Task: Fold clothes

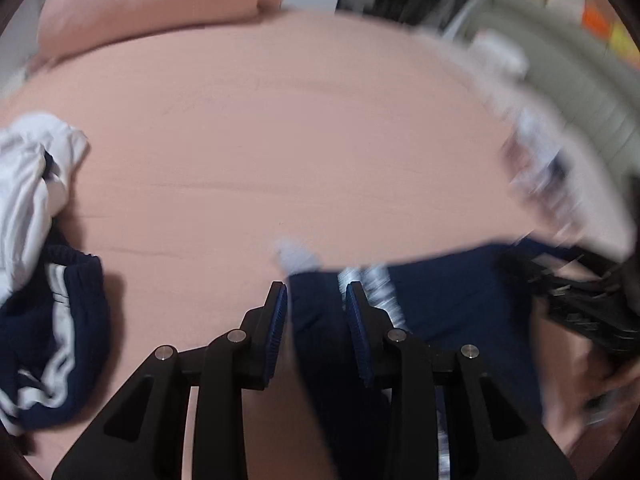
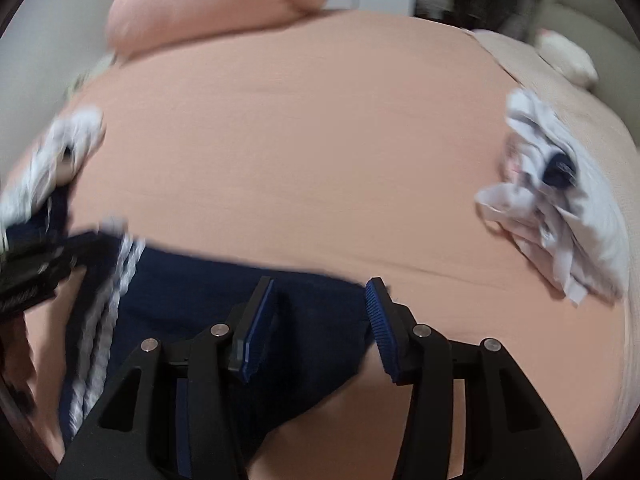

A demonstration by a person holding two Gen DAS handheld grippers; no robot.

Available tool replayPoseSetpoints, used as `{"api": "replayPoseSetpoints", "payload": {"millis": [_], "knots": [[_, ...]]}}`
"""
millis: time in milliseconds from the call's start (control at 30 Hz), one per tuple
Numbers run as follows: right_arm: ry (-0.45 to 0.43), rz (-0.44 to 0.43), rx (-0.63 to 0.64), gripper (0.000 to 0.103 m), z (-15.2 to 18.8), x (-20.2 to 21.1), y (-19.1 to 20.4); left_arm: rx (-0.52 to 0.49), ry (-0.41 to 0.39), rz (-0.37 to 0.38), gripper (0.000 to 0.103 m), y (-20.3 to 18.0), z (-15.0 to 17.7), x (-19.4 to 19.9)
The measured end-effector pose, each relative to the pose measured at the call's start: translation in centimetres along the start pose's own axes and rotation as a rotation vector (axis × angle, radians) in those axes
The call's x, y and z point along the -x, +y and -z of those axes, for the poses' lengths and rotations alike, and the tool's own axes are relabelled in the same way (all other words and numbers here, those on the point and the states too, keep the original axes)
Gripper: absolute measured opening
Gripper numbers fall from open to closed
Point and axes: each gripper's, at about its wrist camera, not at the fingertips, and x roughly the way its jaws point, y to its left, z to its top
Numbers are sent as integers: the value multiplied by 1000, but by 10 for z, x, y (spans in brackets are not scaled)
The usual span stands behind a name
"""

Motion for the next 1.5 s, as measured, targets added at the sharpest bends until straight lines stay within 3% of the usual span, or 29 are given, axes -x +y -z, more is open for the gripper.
{"api": "replayPoseSetpoints", "payload": {"millis": [67, 167, 200, 367, 500, 600, 700, 833, 900, 1033, 1167, 1267, 1367, 1500], "knots": [[8, -20, -21, 48, 6, 9, -5, 49, 4, 23, 33, 5, 3, 1], [18, -52, -57, 48, 15, 22, -13, 181, 14, 139, 33, 15, 13, 29], [21, -71, -50, 48, 27, 30, -6, 218, 14, 177, 33, 16, 18, 39], [36, -167, -12, 48, 88, 73, 37, 288, 87, 221, 33, 5, 72, 69], [74, -192, -17, 48, 155, 66, 89, 342, 144, 259, 35, -5, 114, 93], [93, -179, -42, 48, 194, 82, 75, 362, 183, 316, 38, -20, 137, 95], [99, -225, -118, 48, 222, 72, 80, 377, 195, 355, 38, -22, 149, 94], [80, -205, -153, 49, 229, 78, 71, 396, 198, 398, 38, -19, 158, 93], [65, -176, -167, 55, 227, 74, 65, 405, 199, 420, 38, -18, 163, 92], [105, -166, -183, 56, 237, 68, 68, 425, 200, 461, 38, -15, 172, 91], [93, -236, -207, 56, 241, 67, 73, 463, 167, 463, 38, -6, 170, 95], [91, -213, -195, 56, 243, 66, 75, 491, 142, 456, 38, 1, 168, 99], [84, -213, -213, 56, 245, 68, 73, 460, 116, 278, 38, 7, 167, 110], [72, -229, -242, 56, 246, 67, 70, 465, 131, 324, 40, 6, 169, 108]]}}
